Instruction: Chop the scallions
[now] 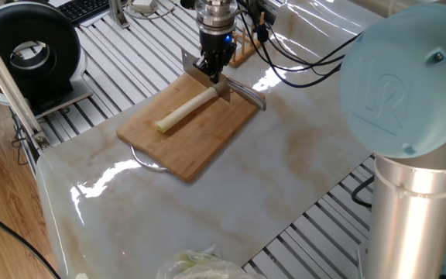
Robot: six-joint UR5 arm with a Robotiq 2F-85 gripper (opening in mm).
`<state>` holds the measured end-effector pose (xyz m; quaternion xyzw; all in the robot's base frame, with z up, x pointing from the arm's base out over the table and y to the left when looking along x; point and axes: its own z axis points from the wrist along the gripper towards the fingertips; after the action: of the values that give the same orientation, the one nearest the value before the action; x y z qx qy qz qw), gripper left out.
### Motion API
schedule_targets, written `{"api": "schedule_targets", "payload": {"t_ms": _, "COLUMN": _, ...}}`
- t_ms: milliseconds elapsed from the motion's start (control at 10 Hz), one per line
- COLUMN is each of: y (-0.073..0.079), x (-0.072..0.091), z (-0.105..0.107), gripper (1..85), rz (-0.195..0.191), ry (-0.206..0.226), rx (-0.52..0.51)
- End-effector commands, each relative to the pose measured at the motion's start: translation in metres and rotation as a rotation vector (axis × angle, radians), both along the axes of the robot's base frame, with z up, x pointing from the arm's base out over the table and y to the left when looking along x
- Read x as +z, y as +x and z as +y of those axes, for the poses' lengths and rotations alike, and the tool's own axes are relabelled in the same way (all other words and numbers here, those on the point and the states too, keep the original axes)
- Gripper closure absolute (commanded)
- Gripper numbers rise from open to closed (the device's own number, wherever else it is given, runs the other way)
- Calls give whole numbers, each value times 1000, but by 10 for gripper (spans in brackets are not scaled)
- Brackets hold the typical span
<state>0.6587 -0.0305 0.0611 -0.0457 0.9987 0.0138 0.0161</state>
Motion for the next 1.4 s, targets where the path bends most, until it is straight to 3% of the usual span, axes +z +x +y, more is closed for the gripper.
{"api": "schedule_targets", "payload": {"t_ms": 0, "y": 8, "x": 0, "z": -1, "gripper": 843, "rz": -50, "ry": 17, "rx": 15}}
{"api": "schedule_targets", "payload": {"t_ms": 100, "y": 10, "x": -2, "z": 1, "gripper": 843, "rz": -70, "ry": 36, "rx": 24}}
{"api": "schedule_targets", "payload": {"t_ms": 200, "y": 11, "x": -3, "z": -2, "gripper": 843, "rz": -84, "ry": 24, "rx": 32}}
{"api": "schedule_targets", "payload": {"t_ms": 700, "y": 8, "x": -3, "z": -4, "gripper": 843, "rz": -85, "ry": -3, "rx": 25}}
{"api": "schedule_targets", "payload": {"t_ms": 1300, "y": -1, "x": -6, "z": -6, "gripper": 843, "rz": -42, "ry": -15, "rx": 43}}
